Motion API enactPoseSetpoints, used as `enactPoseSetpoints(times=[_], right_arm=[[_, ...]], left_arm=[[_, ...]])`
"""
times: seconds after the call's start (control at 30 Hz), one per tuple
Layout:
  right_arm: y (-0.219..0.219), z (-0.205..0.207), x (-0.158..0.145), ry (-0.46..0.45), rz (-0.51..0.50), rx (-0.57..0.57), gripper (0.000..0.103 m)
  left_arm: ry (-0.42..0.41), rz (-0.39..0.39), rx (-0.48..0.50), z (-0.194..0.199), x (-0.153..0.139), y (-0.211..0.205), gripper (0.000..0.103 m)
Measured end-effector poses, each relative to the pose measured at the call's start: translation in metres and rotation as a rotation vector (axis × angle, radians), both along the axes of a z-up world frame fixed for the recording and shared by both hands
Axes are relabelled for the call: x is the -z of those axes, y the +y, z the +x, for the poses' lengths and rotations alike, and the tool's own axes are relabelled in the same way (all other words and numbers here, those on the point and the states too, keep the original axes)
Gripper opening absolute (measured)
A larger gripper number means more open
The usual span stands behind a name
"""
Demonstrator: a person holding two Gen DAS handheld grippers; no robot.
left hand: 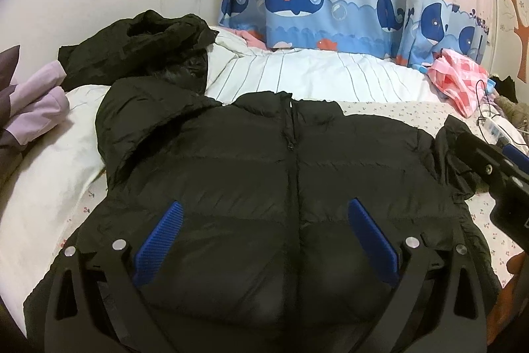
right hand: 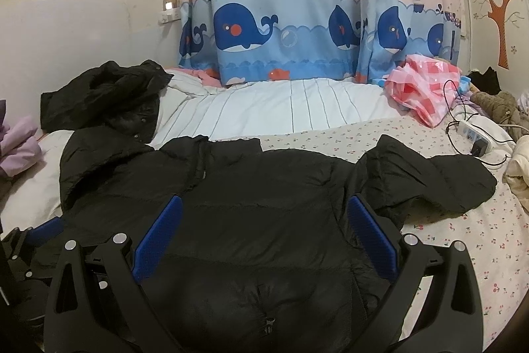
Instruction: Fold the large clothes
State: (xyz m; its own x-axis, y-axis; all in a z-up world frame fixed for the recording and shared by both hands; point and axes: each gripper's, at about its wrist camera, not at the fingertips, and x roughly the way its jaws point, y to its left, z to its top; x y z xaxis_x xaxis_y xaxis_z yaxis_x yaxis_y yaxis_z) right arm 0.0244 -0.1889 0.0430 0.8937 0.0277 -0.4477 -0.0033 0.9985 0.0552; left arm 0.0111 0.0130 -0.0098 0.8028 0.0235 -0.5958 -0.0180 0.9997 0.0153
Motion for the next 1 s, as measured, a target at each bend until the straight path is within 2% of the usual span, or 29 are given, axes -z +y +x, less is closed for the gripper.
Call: enactPoseSetpoints(times=[0.43, 1.0], right_arm=[[-0.0037, 0.0045, 0.0027, 0.037, 0.028, -0.006, 0.096], [-0.0025, 0.0050, 0.0076, 0.056, 0.028, -0.014, 0.096]], left_arm=[[0.071, 0.031, 0.033, 0.0073, 0.0093, -0.0077, 0.096], [0.078, 0.041, 0.032, 0.0074, 0.0093, -0.0103, 0.096]])
